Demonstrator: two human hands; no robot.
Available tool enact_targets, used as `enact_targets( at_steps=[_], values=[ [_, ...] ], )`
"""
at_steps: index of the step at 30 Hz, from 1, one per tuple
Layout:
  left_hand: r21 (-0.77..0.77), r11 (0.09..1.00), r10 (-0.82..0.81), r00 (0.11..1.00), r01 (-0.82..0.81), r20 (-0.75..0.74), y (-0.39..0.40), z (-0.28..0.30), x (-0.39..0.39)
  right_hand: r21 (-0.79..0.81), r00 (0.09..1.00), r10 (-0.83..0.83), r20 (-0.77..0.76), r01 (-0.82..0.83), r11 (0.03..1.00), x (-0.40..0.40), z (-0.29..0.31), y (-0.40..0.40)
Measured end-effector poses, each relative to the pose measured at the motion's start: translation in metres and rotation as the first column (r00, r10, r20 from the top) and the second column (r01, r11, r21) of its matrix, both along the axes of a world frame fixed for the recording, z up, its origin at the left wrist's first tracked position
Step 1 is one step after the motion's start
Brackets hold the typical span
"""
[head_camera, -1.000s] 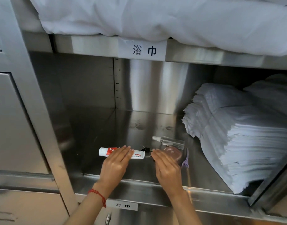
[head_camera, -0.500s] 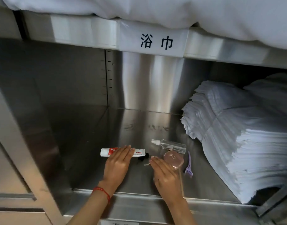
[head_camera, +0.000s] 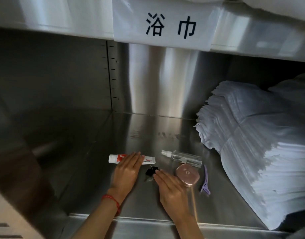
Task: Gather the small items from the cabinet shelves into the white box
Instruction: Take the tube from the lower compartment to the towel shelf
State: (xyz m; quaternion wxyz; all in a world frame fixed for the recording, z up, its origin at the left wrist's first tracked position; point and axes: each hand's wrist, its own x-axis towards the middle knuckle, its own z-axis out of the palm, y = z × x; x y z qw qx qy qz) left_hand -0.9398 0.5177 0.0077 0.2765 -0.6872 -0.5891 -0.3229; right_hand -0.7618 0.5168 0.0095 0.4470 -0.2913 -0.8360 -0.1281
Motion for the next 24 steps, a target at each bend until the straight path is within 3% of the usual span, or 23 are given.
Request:
enact_targets(
  at_steps=[12,24],
  values=[
    [-0.141,0.989,-0.028,0.998,0.036,0.055,0.025,0.006,0.002,-0.056,0.999,0.025,0.047,-0.022,0.998,-0.005,-0.006,0.011],
    [-0.275,0.960,-0.027,0.992,0.061,0.125,0.027,0.005,0.001,-0.272,0.987,0.036,0.159,0.008,0.962,-0.001,-0.007,0.014]
  ],
)
